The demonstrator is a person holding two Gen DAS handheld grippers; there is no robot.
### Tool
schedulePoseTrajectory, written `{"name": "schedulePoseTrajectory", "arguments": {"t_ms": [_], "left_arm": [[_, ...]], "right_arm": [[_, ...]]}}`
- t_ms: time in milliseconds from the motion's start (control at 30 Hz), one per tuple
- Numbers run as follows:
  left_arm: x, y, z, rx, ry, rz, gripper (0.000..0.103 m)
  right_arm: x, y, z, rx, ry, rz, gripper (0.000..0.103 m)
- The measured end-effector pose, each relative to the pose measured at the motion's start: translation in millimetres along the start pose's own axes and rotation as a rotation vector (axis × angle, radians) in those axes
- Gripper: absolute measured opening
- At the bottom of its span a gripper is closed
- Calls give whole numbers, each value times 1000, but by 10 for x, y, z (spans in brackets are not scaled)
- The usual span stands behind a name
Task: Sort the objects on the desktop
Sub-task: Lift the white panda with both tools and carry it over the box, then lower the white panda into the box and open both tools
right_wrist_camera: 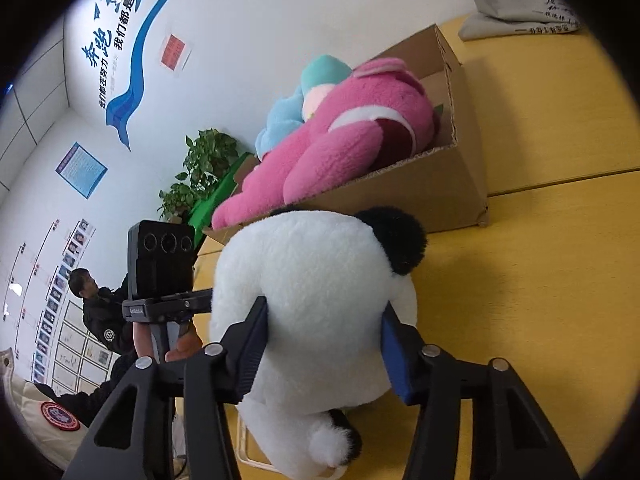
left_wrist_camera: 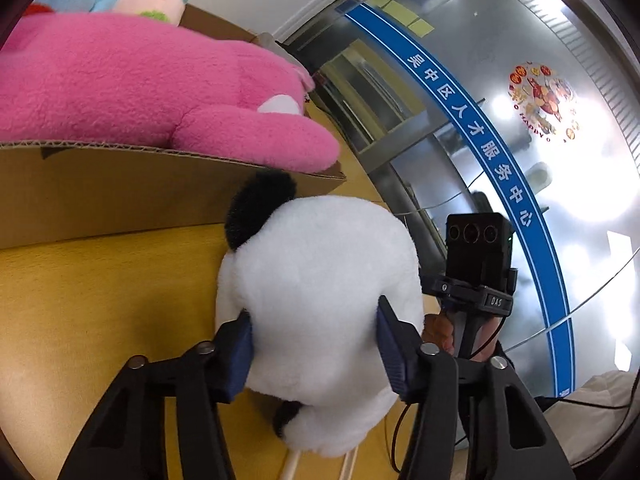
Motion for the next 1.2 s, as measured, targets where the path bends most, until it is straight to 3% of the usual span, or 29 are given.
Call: {"name": "schedulePoseTrajectory", "arguments": {"t_ms": [67, 200, 367, 533, 667, 767, 900, 933, 1000, 1100, 1200], "left_arm": [[146, -61, 177, -25, -14, 37, 55], [522, -554, 579, -116, -49, 152, 56], [813, -1560, 867, -257, -111, 215, 56], [684, -2659, 665, -273, -137, 249, 56], [264, -3226, 192, -214, -192, 212, 57], [-164, -3386, -367, -114, -223, 132, 57], [-592, -3232, -955, -7, -262, 27, 57], [-673, -3191, -1056, 5, -272, 6, 57], [-791, -3142, -1090, -19, -304, -17, 57], [-879, -3120, -1032, -59, -363, -33, 58], [-825, -3108, -957, -88, -368, -35, 59]], "right_arm": [[111, -30, -168, 38, -2, 33, 49], [360, -331, -571, 132, -50, 119, 48], [568, -1196, -962, 296, -55, 217, 48], [528, -2219, -1045, 342, -38, 277, 48], [137, -2909, -678, 278, 9, 228, 48], [-286, -3177, -249, 196, 60, 154, 48], [-901, -3154, 369, 76, 139, 18, 45], [-985, -3129, 442, 67, 161, -5, 40], [-1077, -3084, 494, 77, 212, -25, 28], [-1214, -3016, 572, 92, 288, -55, 26], [-1175, -2988, 554, 122, 348, -42, 27]]}}
Point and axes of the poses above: each gripper's, at about its wrist camera, not at the fingertips, and x roughly against the way its jaws point, z to its right, y to its underside, the point moved 2 cm from there along -x, roughly the way its jaws point, and after that the axes turned 6 degrees about -x, right-handed, at the moved point
